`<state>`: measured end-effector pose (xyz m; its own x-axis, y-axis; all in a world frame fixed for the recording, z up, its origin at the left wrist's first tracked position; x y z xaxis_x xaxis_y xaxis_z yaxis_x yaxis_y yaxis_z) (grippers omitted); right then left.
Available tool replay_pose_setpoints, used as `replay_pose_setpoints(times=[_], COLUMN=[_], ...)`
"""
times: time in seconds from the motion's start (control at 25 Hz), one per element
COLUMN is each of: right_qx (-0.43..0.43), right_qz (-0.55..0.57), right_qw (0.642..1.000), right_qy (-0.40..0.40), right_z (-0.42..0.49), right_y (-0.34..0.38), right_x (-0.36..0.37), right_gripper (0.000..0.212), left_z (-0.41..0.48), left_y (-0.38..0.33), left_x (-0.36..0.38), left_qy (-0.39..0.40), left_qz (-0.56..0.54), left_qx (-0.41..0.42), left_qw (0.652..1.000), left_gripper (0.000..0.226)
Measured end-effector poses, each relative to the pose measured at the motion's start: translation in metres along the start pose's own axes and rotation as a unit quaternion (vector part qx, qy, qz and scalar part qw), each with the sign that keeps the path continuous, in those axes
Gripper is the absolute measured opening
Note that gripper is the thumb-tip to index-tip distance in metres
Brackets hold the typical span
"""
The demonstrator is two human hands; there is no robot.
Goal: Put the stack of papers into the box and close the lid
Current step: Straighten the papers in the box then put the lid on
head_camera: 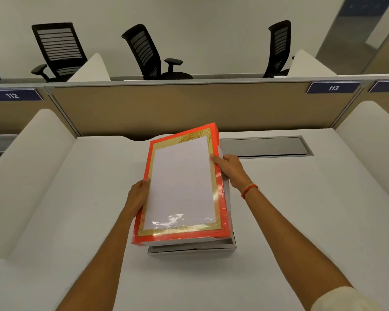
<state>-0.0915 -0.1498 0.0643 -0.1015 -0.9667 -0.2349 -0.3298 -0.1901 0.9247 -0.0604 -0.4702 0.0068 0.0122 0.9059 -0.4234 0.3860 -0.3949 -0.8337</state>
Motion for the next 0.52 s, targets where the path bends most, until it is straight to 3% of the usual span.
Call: replay_pose_setpoints(times=[0.2,0.36,0.52], right_qx=[-0.004,-0.011,0.009], right_qz=[-0.163,-0.261,-0.287], right_qw=[0.985,0.964,0.957], right_qy=[-0.054,-0.043,-0.036], right_z=[0.015,0.027,0.032], right_y=[-0.023,-0.052,-0.079], right_x=[-0.014,-0.005,0.004], right_gripper=[0.046,0.061,0.068], left_z=[0.005,0.008,0.007], left_y=[-0.015,0.003,0.02], left_x=[0.018,0.026,0.032], left_qy=[-0.067,-0.11,-0.13], left_qz=[0.177,0.235,0.231], left_qx=[0.059,0.043,0.023], left_qw=[0.98,0.965,0.964], left_gripper=[0.054,0.053,0.052])
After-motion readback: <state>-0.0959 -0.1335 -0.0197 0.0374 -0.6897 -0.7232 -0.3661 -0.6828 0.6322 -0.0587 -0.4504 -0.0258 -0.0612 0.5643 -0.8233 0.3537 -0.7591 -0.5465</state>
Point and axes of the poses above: each hand's wrist, its own z-axis towards the middle knuckle, its own x-axis out of the palm, y = z × x, the point moved 7 cm from there along z, towards the middle knuckle, and after that the axes turned 1 degree about -x, right-handed, at the moved point
